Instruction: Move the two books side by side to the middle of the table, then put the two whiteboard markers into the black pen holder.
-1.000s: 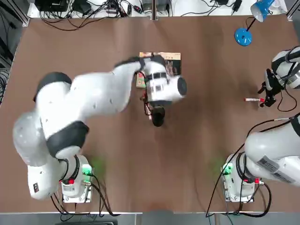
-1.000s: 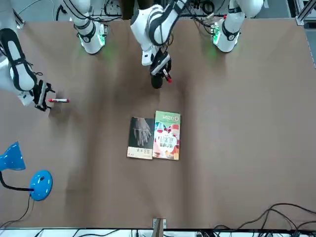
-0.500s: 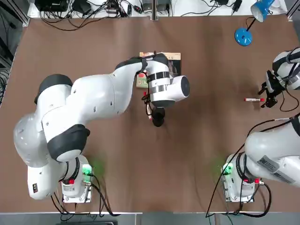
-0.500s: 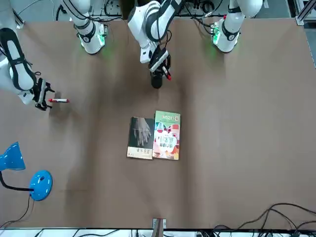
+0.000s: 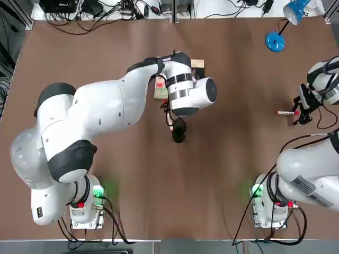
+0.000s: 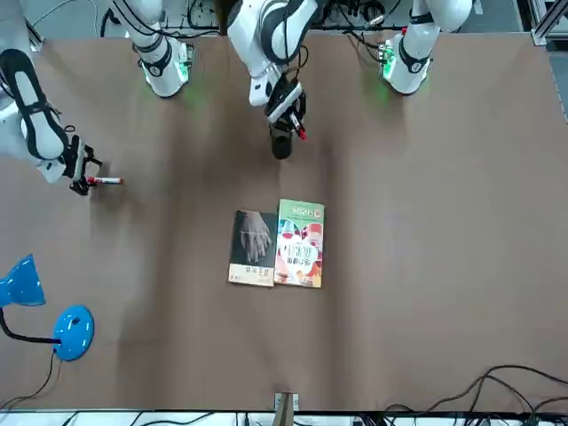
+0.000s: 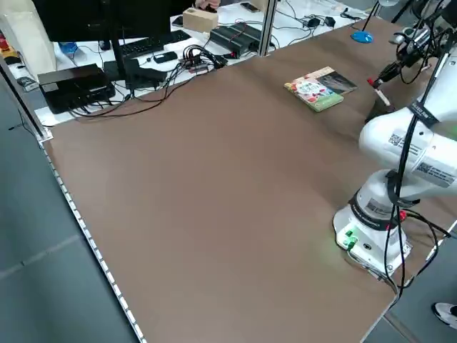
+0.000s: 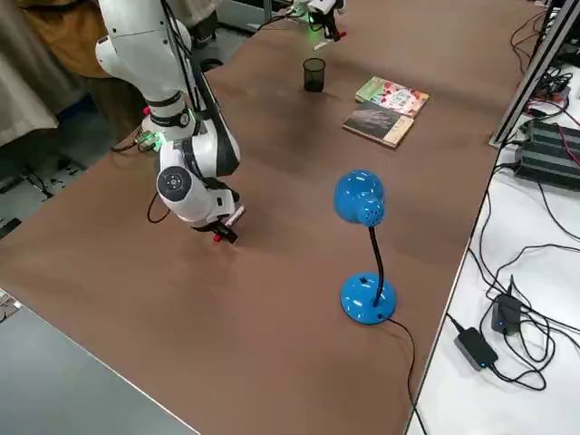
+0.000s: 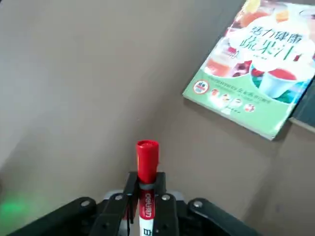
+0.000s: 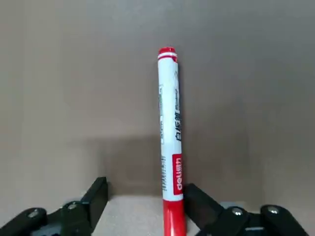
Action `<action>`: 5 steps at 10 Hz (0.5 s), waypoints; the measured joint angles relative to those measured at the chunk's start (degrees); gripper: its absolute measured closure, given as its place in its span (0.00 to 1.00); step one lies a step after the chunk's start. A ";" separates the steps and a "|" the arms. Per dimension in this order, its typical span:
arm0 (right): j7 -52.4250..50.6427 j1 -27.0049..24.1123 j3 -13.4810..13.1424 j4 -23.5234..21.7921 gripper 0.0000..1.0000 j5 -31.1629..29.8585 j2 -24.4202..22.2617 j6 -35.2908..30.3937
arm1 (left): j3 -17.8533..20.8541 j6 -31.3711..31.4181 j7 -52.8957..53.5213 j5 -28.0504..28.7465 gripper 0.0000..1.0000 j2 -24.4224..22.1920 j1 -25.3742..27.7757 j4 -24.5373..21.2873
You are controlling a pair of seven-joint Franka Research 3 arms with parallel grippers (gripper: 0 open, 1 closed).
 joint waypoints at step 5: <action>-0.84 -0.73 -0.40 -2.11 0.77 -0.87 -2.08 -0.36 | 3.02 0.06 -0.28 -0.01 0.83 7.33 -4.58 4.87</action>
